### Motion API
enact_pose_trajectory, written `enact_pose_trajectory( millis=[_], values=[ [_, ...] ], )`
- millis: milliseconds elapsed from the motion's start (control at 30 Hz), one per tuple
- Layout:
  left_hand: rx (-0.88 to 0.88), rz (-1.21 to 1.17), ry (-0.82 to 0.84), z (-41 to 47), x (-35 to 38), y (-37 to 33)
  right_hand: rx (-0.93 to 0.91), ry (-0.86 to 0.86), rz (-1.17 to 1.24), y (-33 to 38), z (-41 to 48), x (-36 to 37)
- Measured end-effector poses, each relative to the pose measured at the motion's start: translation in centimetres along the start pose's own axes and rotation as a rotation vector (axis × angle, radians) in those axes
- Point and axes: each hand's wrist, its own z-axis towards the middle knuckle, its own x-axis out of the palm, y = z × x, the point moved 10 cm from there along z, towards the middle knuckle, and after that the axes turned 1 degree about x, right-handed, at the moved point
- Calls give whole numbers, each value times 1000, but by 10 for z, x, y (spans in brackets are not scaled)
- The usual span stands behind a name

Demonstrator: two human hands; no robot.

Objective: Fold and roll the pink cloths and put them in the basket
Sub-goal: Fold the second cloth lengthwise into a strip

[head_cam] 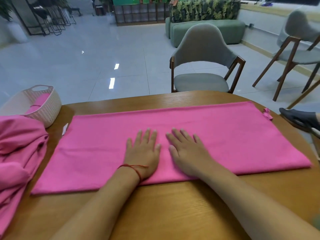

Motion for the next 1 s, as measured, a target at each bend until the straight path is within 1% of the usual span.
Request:
enact_pose_trajectory(
  millis=[100,233,300,367,433,467,533,633,667,700,733,800,867,1000],
  values=[
    [-89,41,-19,-28,-4,85,91,-1,-27,-77,-34,-11],
    [-283,52,-61,-69,-19,214,325,-46,-71,-206,-88,-34],
    [-349,45,-78,-79,-21,252,414,-97,-81,-253,-112,-47],
    [-388,35,-76,-77,-22,260,458,-148,-94,-270,-124,-58],
    [-354,41,-133,-77,-31,234,448,-196,-78,-255,-129,-62],
    [-287,15,-159,-77,-32,208,417,-223,-45,-240,-129,-61],
    [-64,-54,-149,-81,-23,132,318,-272,30,-202,-127,-55],
    [246,-62,-21,-95,3,3,110,-322,99,-135,-121,-39],
    [352,-62,-1,-101,9,-34,32,-341,130,-112,-121,-35],
    [449,-71,-16,-109,11,-64,-52,-360,146,-88,-123,-30],
    [507,-81,-58,-115,9,-84,-133,-367,138,-64,-126,-25],
    [526,-117,-207,-117,0,-98,-237,-363,79,-26,-134,-17],
    [502,-108,-336,-113,-11,-98,-248,-390,40,-13,-138,-16],
    [442,-20,-351,-113,-15,-97,-225,-459,5,-16,-142,-20]
  ],
)
